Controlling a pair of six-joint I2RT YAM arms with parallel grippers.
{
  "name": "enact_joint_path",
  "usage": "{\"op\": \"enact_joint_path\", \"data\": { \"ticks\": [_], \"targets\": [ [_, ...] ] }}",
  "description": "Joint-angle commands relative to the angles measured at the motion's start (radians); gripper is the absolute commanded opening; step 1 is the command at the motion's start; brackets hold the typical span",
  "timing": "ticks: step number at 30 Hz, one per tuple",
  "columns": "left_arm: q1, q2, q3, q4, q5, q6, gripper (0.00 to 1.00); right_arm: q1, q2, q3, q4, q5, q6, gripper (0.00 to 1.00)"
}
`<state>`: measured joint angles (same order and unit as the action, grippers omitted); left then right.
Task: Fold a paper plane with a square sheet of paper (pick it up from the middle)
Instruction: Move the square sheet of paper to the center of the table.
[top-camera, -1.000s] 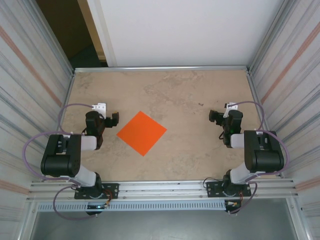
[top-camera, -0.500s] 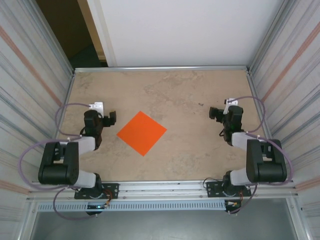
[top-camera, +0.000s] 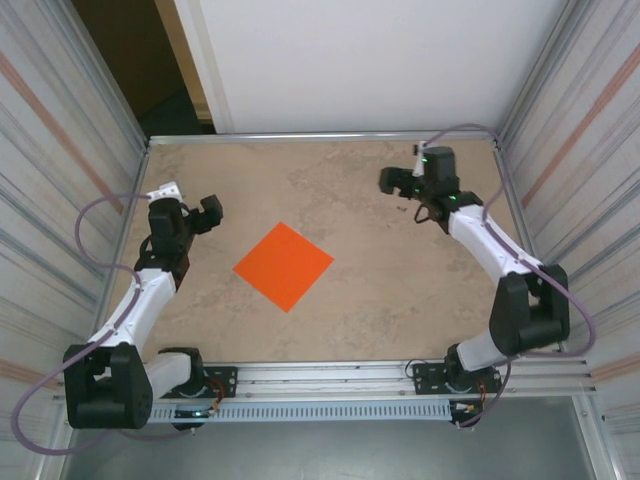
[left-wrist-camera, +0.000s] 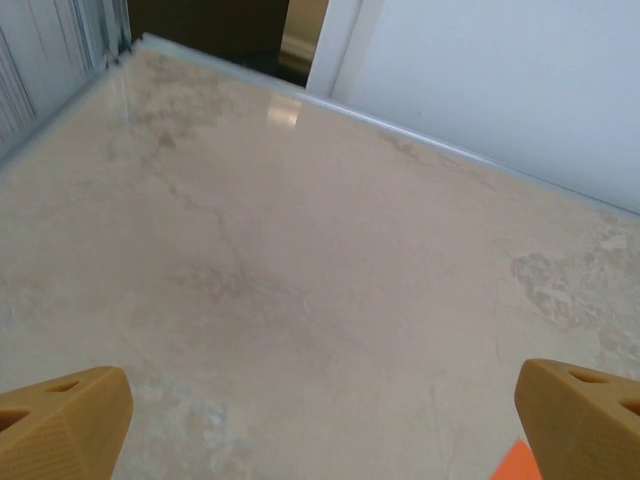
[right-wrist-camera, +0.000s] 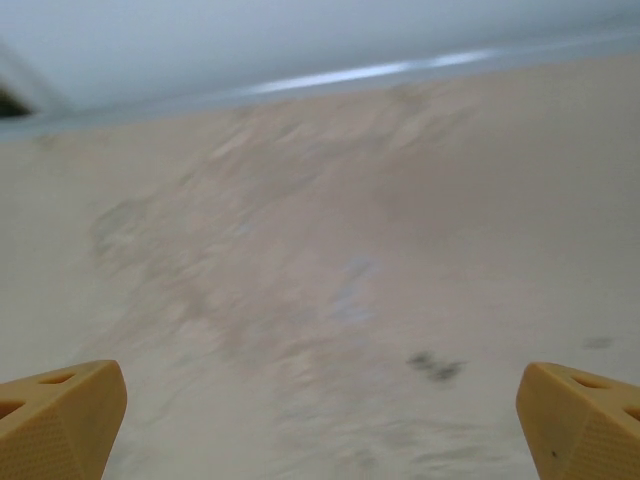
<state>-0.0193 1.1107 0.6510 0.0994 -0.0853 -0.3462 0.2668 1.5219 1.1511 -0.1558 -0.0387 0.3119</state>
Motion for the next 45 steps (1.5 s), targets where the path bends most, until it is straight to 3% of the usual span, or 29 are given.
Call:
{"op": "enact_joint_path", "data": {
  "ticks": [1,7,11,18,26,34,38,45],
  "targets": [
    [0.013,-0.018,-0.028,-0.067,0.045,-0.118,0.99,0.110,0.113,0.104,-0.173,-0.161,0.109,0.99],
    [0.019,-0.014,-0.021,-0.087,0.092,-0.097,0.99,0.312,0.349,0.293,-0.201,-0.437,0.193,0.99],
    [0.020,-0.019,-0.020,-0.096,0.112,-0.092,0.99,0.379,0.457,0.366,-0.199,-0.503,0.251,1.00],
    [0.020,0.002,-0.017,-0.078,0.135,-0.097,0.99,0.491,0.660,0.539,-0.281,-0.450,0.276,0.89],
    [0.020,0.017,-0.010,-0.088,0.157,-0.102,0.99,0.496,0.775,0.630,-0.287,-0.335,0.315,0.88],
    [0.020,0.035,0.075,-0.214,0.174,-0.086,0.99,0.411,0.682,0.407,-0.248,-0.253,0.408,0.86],
    [0.012,0.056,0.115,-0.252,0.224,-0.095,0.99,0.363,0.531,0.208,-0.196,-0.114,0.497,0.89],
    [-0.110,0.140,0.216,-0.392,0.247,-0.139,0.98,0.310,0.385,0.020,-0.245,-0.012,0.762,0.89]
  ]
}}
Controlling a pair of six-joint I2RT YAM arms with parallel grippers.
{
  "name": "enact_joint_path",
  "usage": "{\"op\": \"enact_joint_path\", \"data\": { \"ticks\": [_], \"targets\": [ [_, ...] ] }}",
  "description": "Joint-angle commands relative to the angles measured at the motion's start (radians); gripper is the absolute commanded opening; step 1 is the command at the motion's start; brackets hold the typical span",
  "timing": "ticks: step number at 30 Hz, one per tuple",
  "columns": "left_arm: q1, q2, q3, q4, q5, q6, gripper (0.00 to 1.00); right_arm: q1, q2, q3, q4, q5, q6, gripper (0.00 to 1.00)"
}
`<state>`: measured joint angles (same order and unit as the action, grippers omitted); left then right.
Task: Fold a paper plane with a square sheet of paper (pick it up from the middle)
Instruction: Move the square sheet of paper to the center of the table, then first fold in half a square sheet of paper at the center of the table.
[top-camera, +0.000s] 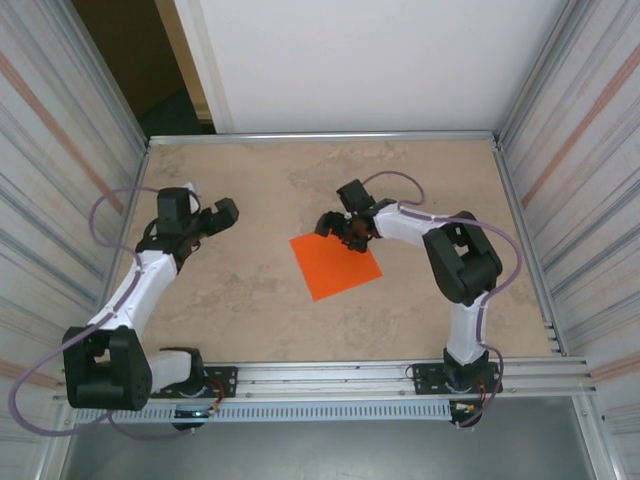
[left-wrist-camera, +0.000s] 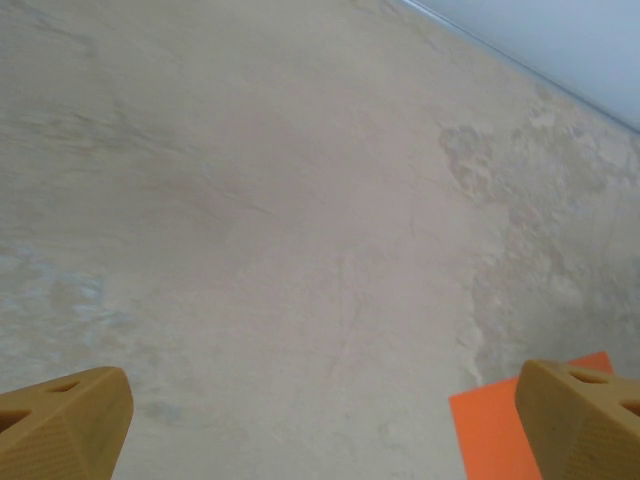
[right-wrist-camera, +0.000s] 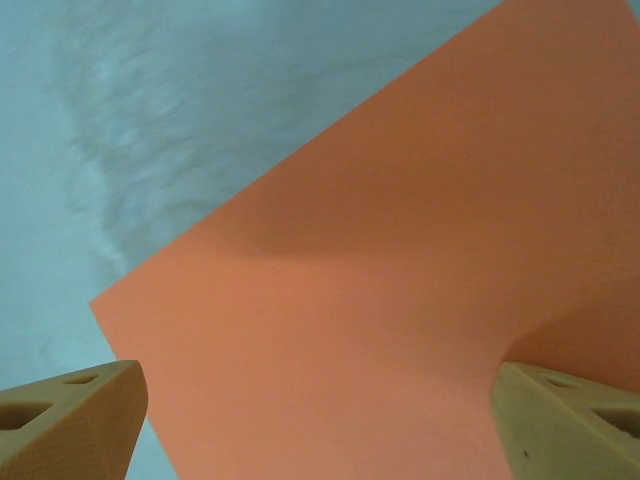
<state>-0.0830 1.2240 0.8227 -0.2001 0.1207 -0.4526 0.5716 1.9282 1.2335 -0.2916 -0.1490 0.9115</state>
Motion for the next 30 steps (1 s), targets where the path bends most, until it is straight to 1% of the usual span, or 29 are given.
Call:
{"op": "enact_joint_path", "data": {
  "ticks": [1,3,5,6,8,11,13,15,17,19,20,21,23,25,27,28,30],
  "targets": [
    [-0.076,0.044,0.053,-0.103,0.050,-0.052,0.98,0.006,-0.038,-0.084,-0.118,0.100,0.213,0.89],
    [-0.141,0.071,0.062,-0.107,0.067,-0.109,0.98,0.013,-0.073,-0.128,-0.128,0.103,0.343,0.89],
    [-0.225,0.109,0.064,-0.098,0.063,-0.180,0.98,0.029,-0.115,-0.186,-0.068,0.091,0.444,0.90],
    [-0.261,0.129,0.067,-0.089,0.074,-0.211,0.98,0.037,-0.127,-0.196,-0.033,0.078,0.459,0.90],
    [-0.333,0.180,0.078,-0.063,0.113,-0.276,0.96,0.046,-0.141,-0.167,-0.022,0.060,0.452,0.90],
    [-0.426,0.259,0.103,-0.033,0.144,-0.325,0.94,0.023,-0.182,-0.137,-0.028,0.062,0.359,0.90],
    [-0.465,0.308,0.128,-0.032,0.173,-0.339,0.92,-0.014,-0.234,-0.169,0.000,0.034,0.279,0.90],
    [-0.496,0.343,0.142,-0.030,0.194,-0.348,0.90,-0.052,-0.282,-0.203,-0.001,-0.006,0.159,0.90],
    [-0.516,0.370,0.151,-0.018,0.216,-0.353,0.88,-0.089,-0.306,-0.229,-0.015,-0.081,0.023,0.88],
    [-0.527,0.397,0.156,0.003,0.252,-0.360,0.87,-0.126,-0.302,-0.230,-0.080,-0.178,-0.119,0.87],
    [-0.532,0.408,0.156,0.015,0.267,-0.366,0.87,-0.134,-0.293,-0.225,-0.117,-0.204,-0.171,0.85],
    [-0.534,0.421,0.156,0.030,0.283,-0.373,0.87,-0.143,-0.286,-0.224,-0.160,-0.212,-0.214,0.83],
    [-0.534,0.448,0.153,0.064,0.319,-0.390,0.84,-0.149,-0.285,-0.233,-0.193,-0.222,-0.269,0.76],
    [-0.536,0.469,0.153,0.079,0.332,-0.405,0.82,-0.152,-0.285,-0.242,-0.210,-0.213,-0.302,0.67],
    [-0.535,0.482,0.156,0.068,0.324,-0.409,0.80,-0.157,-0.278,-0.238,-0.224,-0.191,-0.319,0.57],
    [-0.534,0.487,0.160,0.053,0.314,-0.409,0.80,-0.160,-0.272,-0.237,-0.229,-0.185,-0.328,0.55],
    [-0.535,0.491,0.167,0.008,0.280,-0.405,0.77,-0.162,-0.255,-0.234,-0.234,-0.176,-0.344,0.48]
  ]
}}
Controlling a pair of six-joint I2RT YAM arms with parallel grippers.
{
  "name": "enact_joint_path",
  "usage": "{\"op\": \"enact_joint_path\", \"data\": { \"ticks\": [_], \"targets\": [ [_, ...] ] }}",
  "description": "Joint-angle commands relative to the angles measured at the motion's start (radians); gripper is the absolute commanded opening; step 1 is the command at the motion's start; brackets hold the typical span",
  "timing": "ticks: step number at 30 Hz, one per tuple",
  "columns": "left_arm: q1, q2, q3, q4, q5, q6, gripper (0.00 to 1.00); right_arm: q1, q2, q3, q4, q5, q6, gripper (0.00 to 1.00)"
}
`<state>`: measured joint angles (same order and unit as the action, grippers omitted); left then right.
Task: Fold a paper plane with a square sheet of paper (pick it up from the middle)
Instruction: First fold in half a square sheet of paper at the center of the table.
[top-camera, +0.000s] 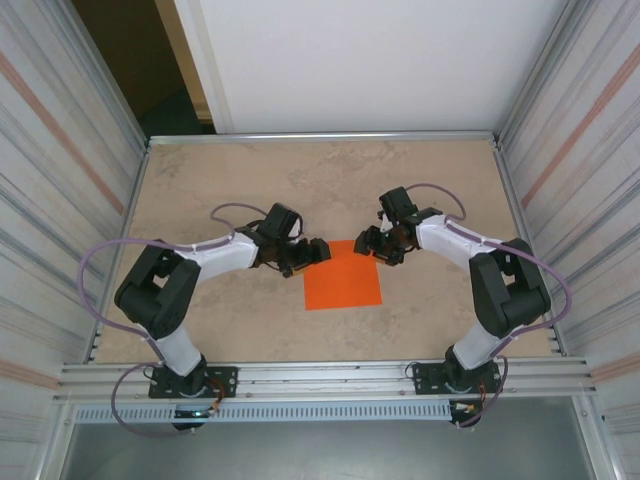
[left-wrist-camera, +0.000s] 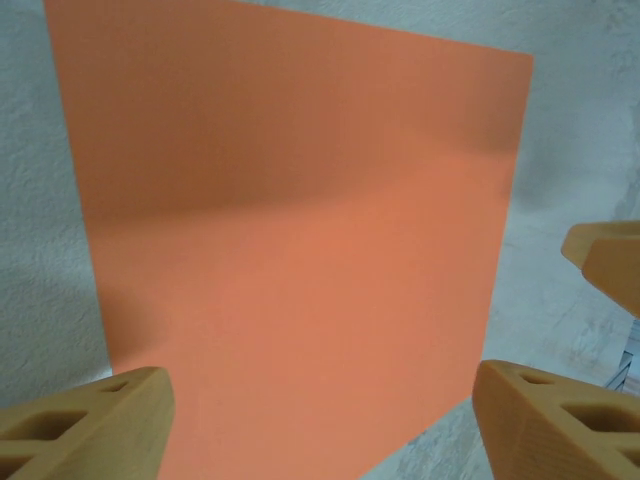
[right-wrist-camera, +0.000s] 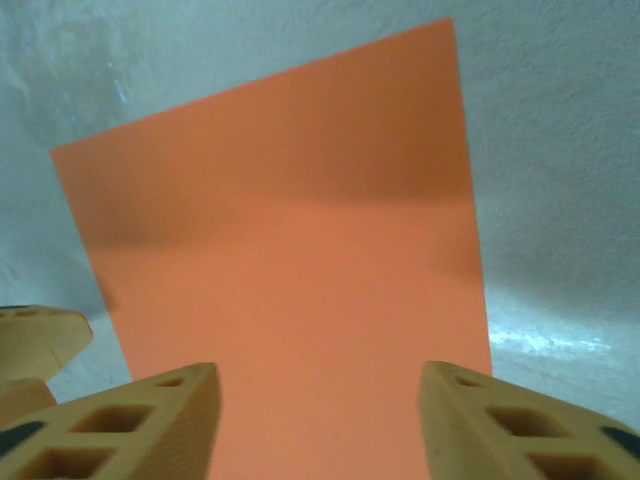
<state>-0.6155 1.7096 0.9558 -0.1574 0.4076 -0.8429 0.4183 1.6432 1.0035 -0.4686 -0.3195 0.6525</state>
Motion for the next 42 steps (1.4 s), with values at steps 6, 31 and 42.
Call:
{"op": "enact_joint_path", "data": {
  "ticks": [6,31,42],
  "targets": [
    [-0.001,0.028,0.046,-0.063,-0.016,0.000,0.77,-0.008,0.089,-0.003,-0.058,-0.021,-0.114,0.39],
    [0.016,0.105,-0.001,-0.037,-0.044,-0.012,0.66,-0.020,0.174,-0.035,0.056,-0.142,-0.115,0.50],
    [0.019,0.127,-0.024,-0.042,-0.066,-0.010,0.48,0.033,0.169,-0.030,0.226,-0.258,-0.082,0.71]
  ]
}}
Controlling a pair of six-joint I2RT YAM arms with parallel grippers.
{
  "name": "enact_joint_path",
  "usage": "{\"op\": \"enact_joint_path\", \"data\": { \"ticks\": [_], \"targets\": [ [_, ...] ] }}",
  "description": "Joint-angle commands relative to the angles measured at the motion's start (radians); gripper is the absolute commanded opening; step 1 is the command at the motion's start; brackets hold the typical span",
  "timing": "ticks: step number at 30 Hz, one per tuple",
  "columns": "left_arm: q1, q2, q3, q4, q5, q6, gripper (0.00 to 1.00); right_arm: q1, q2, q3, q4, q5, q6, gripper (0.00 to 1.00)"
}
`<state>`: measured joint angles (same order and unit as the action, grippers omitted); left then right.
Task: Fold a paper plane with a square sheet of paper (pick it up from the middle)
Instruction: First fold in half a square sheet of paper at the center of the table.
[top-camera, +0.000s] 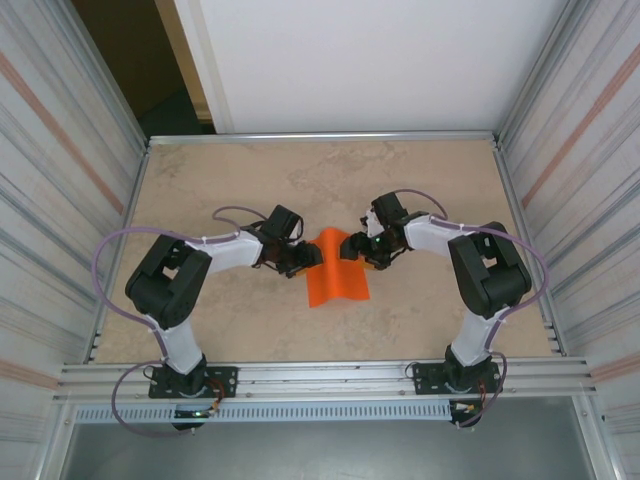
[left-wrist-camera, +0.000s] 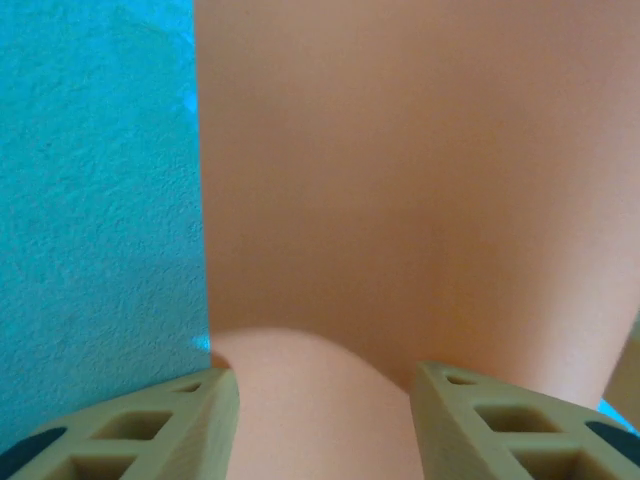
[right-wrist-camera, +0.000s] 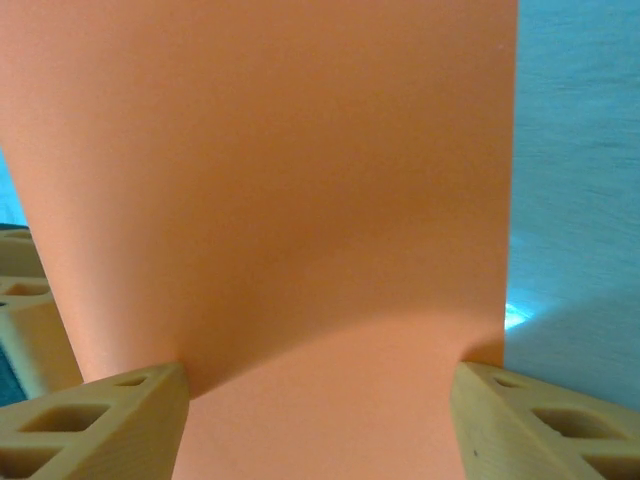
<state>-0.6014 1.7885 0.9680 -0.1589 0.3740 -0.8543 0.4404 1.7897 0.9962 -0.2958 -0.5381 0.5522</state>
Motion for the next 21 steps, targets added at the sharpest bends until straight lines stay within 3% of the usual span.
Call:
{"op": "enact_joint_path", "data": {
  "ticks": [1,8,11,21],
  "targets": [
    [0.006,0.050,-0.038,-0.038,-0.032,0.002,0.48,0.015,0.022,-0.023,0.066,-0.043,0.021,0.73],
    [0.005,0.067,-0.037,-0.037,-0.031,0.014,0.41,0.017,-0.015,-0.073,0.190,-0.087,0.073,0.96],
    [0.006,0.073,-0.039,-0.033,-0.028,0.017,0.40,0.024,-0.021,-0.077,0.195,-0.094,0.068,0.99],
    [0.006,0.083,-0.040,-0.016,-0.013,0.026,0.31,0.097,0.036,0.016,0.041,0.070,0.047,0.84]
  ]
}}
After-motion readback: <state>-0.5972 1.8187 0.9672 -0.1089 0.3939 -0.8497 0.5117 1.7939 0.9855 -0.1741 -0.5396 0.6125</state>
